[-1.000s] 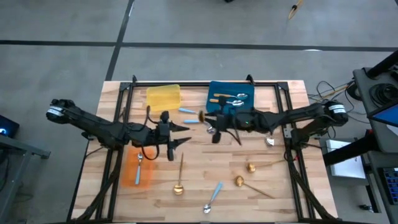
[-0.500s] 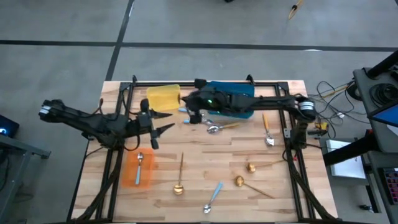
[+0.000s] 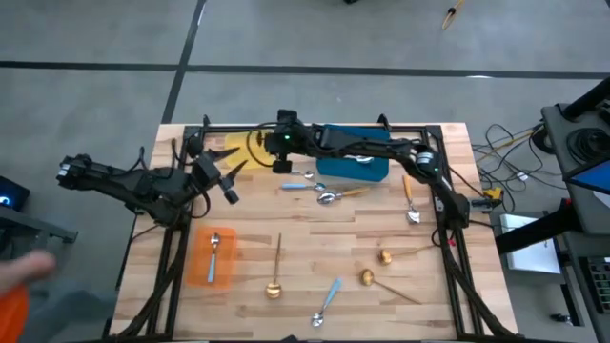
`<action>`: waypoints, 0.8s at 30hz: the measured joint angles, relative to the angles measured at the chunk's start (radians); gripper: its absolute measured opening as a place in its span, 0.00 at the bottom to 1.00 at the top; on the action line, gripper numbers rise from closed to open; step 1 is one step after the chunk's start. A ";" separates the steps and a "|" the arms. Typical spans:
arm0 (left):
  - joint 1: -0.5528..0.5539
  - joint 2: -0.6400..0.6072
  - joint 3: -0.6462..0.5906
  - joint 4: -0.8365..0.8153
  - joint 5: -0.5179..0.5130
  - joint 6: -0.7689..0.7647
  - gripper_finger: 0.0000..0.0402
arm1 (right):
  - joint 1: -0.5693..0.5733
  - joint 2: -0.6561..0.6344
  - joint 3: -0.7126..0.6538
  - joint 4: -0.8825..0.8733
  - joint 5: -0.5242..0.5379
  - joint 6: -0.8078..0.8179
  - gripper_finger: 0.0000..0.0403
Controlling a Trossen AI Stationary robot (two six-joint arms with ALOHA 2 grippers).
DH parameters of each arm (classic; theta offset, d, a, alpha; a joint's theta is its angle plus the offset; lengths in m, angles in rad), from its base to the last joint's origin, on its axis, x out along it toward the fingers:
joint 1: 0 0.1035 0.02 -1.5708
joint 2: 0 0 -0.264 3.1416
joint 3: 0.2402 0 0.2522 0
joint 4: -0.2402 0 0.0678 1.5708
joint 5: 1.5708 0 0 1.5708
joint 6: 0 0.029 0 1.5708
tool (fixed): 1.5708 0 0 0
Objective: Sort silverware by color (type)
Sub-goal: Put the gold spoon into the yellow bin
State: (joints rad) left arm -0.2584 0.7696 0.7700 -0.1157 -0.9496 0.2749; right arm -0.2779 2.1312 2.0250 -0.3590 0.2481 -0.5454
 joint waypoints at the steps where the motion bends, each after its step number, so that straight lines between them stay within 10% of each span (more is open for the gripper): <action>1: 0.003 0.000 0.000 -0.027 0.007 -0.032 0.38 | 0.000 0.024 0.030 -0.014 0.040 -0.011 0.03; 14: 0.115 0.000 -0.051 -0.059 0.139 -0.257 0.39 | 0.042 0.047 0.121 -0.220 0.527 -0.151 0.03; 24: 0.268 0.019 -0.266 0.393 0.346 -0.204 0.51 | 0.119 -0.078 0.119 -0.480 0.570 -0.043 0.03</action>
State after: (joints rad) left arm 0.0096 0.7882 0.5039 0.2772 -0.6040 0.0705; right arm -0.1589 2.0532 2.1437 -0.8387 0.8177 -0.5884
